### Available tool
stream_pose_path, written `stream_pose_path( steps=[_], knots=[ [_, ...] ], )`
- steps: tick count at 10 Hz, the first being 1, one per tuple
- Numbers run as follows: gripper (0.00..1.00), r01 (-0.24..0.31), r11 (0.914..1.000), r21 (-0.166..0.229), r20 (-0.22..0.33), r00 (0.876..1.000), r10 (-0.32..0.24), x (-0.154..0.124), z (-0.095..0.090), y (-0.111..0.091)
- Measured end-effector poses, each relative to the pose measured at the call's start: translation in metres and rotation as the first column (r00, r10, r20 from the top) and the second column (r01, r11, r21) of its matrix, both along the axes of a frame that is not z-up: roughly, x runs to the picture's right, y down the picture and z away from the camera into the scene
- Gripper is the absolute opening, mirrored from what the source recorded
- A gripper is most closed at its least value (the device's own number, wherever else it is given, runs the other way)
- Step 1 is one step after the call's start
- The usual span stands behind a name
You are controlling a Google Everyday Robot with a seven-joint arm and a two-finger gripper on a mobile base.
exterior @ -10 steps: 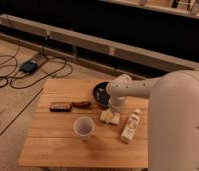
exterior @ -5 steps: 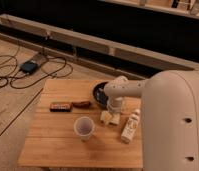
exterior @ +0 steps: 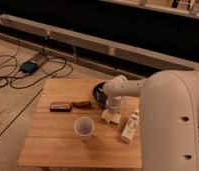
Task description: Place the white sponge in the ceramic cup
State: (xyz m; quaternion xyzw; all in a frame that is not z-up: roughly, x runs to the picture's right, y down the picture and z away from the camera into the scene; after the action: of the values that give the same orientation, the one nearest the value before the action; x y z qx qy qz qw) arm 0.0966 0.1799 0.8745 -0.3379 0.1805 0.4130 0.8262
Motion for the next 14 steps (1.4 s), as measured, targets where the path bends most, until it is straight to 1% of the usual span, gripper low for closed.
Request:
stream_pose_path(
  steps=[1, 3, 4, 5, 6, 7, 8, 9, 10, 11, 13, 14],
  knots=[
    [0.21, -0.005, 1.0, -0.001, 0.0, 1.0, 0.005, 0.0, -0.005, -0.001],
    [0.03, -0.016, 0.9999, 0.0, 0.009, 1.0, 0.016, -0.006, -0.017, -0.003],
    [0.0, -0.017, 0.9999, 0.0, 0.018, 1.0, 0.017, -0.011, -0.024, -0.004],
    [0.0, -0.012, 0.9999, -0.001, 0.034, 0.999, 0.012, -0.018, -0.035, -0.004],
    [0.0, 0.005, 1.0, -0.004, 0.042, 0.999, -0.005, -0.022, -0.044, -0.004],
    [0.0, 0.036, 0.9993, -0.008, 0.05, 0.998, -0.035, -0.024, -0.055, -0.004],
    [0.0, 0.077, 0.997, -0.006, 0.054, 0.996, -0.077, -0.026, -0.067, -0.007],
    [0.0, 0.13, 0.9915, 0.001, 0.053, 0.99, -0.13, -0.028, -0.079, -0.013],
    [0.0, 0.157, 0.9875, 0.007, 0.049, 0.986, -0.157, -0.03, -0.086, -0.018],
    [0.0, 0.198, 0.9799, 0.02, 0.036, 0.979, -0.199, -0.034, -0.096, -0.026],
    [0.0, 0.25, 0.9675, 0.037, 0.011, 0.968, -0.251, -0.037, -0.108, -0.037],
    [0.0, 0.278, 0.9595, 0.045, -0.005, 0.961, -0.278, -0.039, -0.114, -0.042]
  ],
)
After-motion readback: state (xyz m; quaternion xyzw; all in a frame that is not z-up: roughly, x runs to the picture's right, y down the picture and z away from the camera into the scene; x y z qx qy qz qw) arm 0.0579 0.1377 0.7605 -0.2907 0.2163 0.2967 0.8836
